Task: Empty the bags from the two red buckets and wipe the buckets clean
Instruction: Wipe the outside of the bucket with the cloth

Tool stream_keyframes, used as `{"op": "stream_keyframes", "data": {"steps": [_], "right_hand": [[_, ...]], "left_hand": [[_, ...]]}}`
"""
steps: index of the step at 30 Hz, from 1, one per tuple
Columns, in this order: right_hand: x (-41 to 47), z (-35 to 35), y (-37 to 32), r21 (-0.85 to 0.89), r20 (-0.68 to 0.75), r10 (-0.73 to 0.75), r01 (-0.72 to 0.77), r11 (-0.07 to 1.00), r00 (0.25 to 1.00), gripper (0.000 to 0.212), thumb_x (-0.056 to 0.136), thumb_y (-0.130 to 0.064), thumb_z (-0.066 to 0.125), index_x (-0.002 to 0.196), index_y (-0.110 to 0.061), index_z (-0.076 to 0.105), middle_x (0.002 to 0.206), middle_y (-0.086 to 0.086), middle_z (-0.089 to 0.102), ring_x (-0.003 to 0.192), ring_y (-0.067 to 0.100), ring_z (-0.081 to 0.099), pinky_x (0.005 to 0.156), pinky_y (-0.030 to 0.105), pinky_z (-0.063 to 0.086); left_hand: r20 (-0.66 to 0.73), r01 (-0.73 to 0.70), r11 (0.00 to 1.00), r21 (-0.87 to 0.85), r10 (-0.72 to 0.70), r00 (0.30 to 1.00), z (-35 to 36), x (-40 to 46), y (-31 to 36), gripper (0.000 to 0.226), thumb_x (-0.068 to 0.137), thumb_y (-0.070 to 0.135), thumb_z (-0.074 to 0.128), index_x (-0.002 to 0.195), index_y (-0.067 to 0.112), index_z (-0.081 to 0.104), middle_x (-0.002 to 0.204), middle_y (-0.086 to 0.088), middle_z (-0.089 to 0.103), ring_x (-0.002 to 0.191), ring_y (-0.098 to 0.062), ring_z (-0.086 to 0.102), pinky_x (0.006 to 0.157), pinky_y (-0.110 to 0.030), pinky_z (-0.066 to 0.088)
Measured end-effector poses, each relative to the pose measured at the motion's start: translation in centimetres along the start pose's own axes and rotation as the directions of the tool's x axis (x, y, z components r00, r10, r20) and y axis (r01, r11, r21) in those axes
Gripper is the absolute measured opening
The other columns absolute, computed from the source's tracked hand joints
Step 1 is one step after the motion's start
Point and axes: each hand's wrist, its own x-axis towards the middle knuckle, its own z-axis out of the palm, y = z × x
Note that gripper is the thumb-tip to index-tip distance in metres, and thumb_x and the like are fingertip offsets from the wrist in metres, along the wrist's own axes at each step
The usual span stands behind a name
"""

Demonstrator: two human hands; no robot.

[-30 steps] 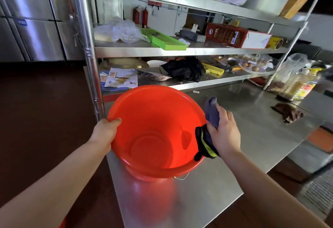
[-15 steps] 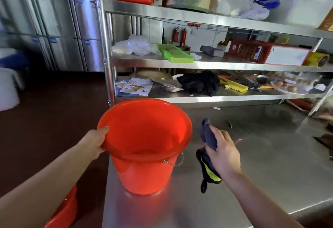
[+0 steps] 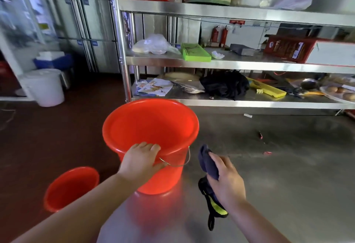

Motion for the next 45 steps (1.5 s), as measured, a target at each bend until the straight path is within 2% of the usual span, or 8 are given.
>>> {"op": "stream_keyframes", "data": {"steps": [12,17,22,26,31,35,40,45], "right_hand": [[0.1,-3.0,-1.1,0.045,-0.044,-0.187,0.189,0.981,0.981,0.067,0.062,-0.005,0.075,0.122,-0.030,0.059,0.109,-0.011,0.060,0.094,0.015,0.061,0.060,0.031,0.052],[1.7,-4.4,-6.4,0.037,0.025,-0.364,0.363,0.931,0.931,0.063,0.061,-0.010,0.072,0.119,-0.031,0.063,0.113,-0.013,0.060,0.095,0.008,0.060,0.064,0.023,0.051],[4.9,-5.0,-12.4,-0.021,0.192,-0.509,0.522,0.852,0.839,0.058,0.073,-0.025,0.061,0.127,-0.043,0.051,0.120,-0.019,0.052,0.104,0.005,0.054,0.071,0.025,0.050],[6.7,-2.3,-16.0,-0.120,0.342,-0.549,0.615,0.779,0.762,0.067,0.075,-0.040,0.062,0.136,-0.045,0.037,0.139,-0.010,0.035,0.125,0.015,0.036,0.096,0.034,0.038],[4.1,2.6,-16.5,-0.277,0.332,-0.449,0.541,0.794,0.829,0.080,0.065,-0.071,0.052,0.136,-0.035,0.041,0.132,0.001,0.039,0.120,0.025,0.028,0.106,0.048,0.033],[2.3,4.5,-15.9,-0.172,0.232,-0.414,0.456,0.873,0.880,0.064,0.075,-0.063,0.050,0.126,-0.024,0.056,0.120,-0.002,0.048,0.113,0.019,0.036,0.105,0.045,0.038],[2.1,5.7,-16.6,-0.016,0.305,-0.390,0.414,0.910,0.869,0.055,0.093,-0.050,0.031,0.139,-0.025,0.046,0.144,-0.007,0.037,0.141,0.011,0.016,0.118,0.040,0.010],[5.1,7.4,-19.5,-0.117,0.319,-0.334,0.387,0.915,0.887,0.059,0.094,-0.044,0.011,0.141,-0.033,0.044,0.148,-0.010,0.033,0.140,0.011,0.014,0.117,0.032,0.001]], "left_hand": [[-0.335,0.204,0.958,-0.203,-0.264,0.905,-5.2,2.8,-5.5,0.040,0.079,0.060,0.050,0.072,0.024,0.064,0.057,0.010,0.044,0.055,-0.016,0.049,0.047,-0.018,0.024],[-0.192,0.338,0.857,-0.389,-0.434,0.880,-4.7,3.2,-8.2,0.045,0.077,0.064,0.039,0.070,0.026,0.062,0.057,0.007,0.058,0.058,-0.009,0.054,0.051,-0.024,0.037],[-0.006,0.412,0.707,-0.574,-0.508,0.861,-3.1,4.1,-10.0,0.059,0.077,0.061,0.037,0.061,0.007,0.055,0.045,0.001,0.041,0.051,-0.020,0.048,0.051,-0.033,0.033],[0.179,0.493,0.564,-0.663,-0.520,0.835,-1.0,5.0,-11.6,0.057,0.070,0.058,0.042,0.053,0.005,0.053,0.049,-0.001,0.039,0.053,-0.022,0.040,0.053,-0.034,0.031],[0.318,0.544,0.442,-0.713,-0.488,0.813,2.4,5.4,-14.3,0.058,0.088,0.054,0.052,0.042,0.018,0.055,0.043,0.006,0.046,0.053,-0.018,0.046,0.056,-0.031,0.035],[0.351,0.497,0.461,-0.735,-0.367,0.861,3.8,5.7,-15.4,0.049,0.093,0.054,0.045,0.061,0.021,0.064,0.059,0.010,0.058,0.065,-0.015,0.056,0.069,-0.030,0.043],[0.360,0.436,0.487,-0.757,-0.248,0.900,4.2,5.3,-16.1,0.042,0.095,0.049,0.044,0.063,0.027,0.057,0.080,-0.003,0.068,0.096,-0.027,0.064,0.081,-0.034,0.044],[0.353,0.383,0.681,-0.624,-0.192,0.916,3.8,6.3,-15.6,0.047,0.097,0.050,0.036,0.060,0.023,0.045,0.062,0.011,0.050,0.077,-0.022,0.053,0.069,-0.029,0.033]]}}
